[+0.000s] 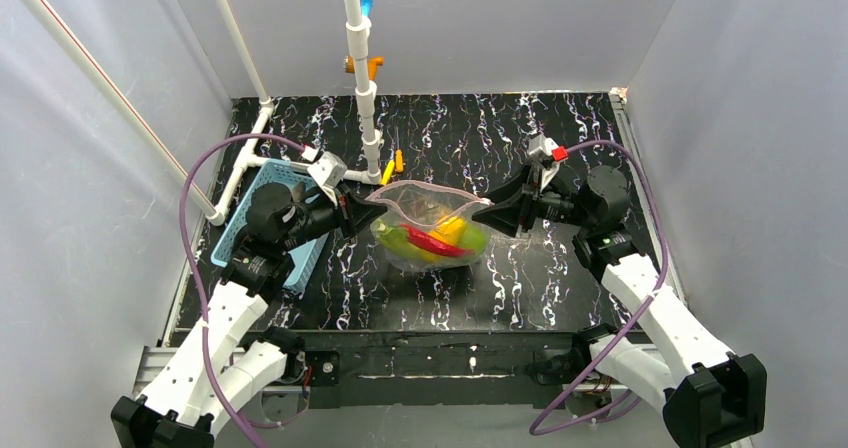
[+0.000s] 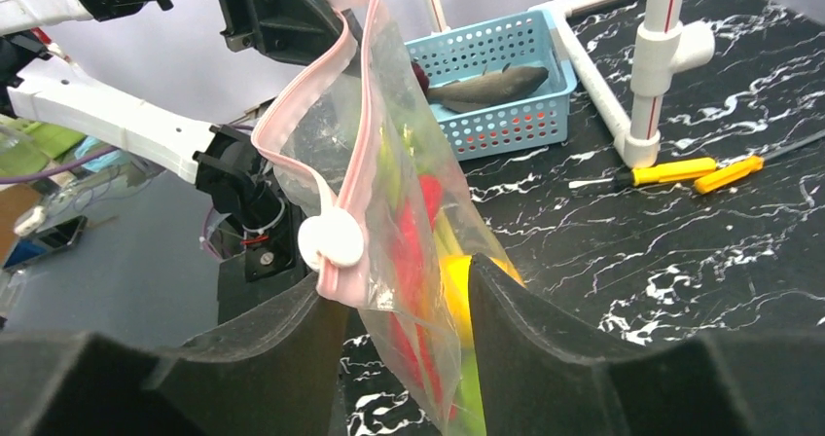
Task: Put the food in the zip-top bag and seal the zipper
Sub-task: Zip the zipper food storage bag at the center of the board.
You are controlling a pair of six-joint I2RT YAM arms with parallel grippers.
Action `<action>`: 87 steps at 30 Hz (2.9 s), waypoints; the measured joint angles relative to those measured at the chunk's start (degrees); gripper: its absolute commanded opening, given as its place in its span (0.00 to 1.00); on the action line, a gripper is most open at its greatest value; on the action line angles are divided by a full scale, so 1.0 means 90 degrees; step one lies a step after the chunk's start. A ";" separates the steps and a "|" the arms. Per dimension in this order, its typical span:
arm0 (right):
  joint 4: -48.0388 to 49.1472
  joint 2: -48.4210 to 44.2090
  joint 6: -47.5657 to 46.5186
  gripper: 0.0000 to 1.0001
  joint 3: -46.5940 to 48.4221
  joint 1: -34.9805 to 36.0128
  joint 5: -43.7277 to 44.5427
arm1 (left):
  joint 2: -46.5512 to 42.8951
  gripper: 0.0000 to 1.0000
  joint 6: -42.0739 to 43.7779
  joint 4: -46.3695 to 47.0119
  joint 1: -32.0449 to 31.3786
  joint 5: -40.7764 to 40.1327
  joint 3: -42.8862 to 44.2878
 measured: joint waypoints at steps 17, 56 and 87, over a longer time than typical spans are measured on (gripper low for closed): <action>0.0669 0.0320 0.0915 0.01 -0.0066 -0.0002 -0.0160 | 0.0150 0.73 0.0081 -0.1076 0.0039 0.0485 0.0540; 0.0276 0.0414 0.1108 0.01 0.0194 -0.0040 -0.0257 | 0.3812 0.56 0.2874 -0.0969 -0.2533 0.0836 0.4063; 0.0284 0.0368 0.1137 0.01 0.0194 -0.0036 -0.0312 | 0.4464 0.25 0.2333 -0.1490 -0.2159 0.2082 0.4829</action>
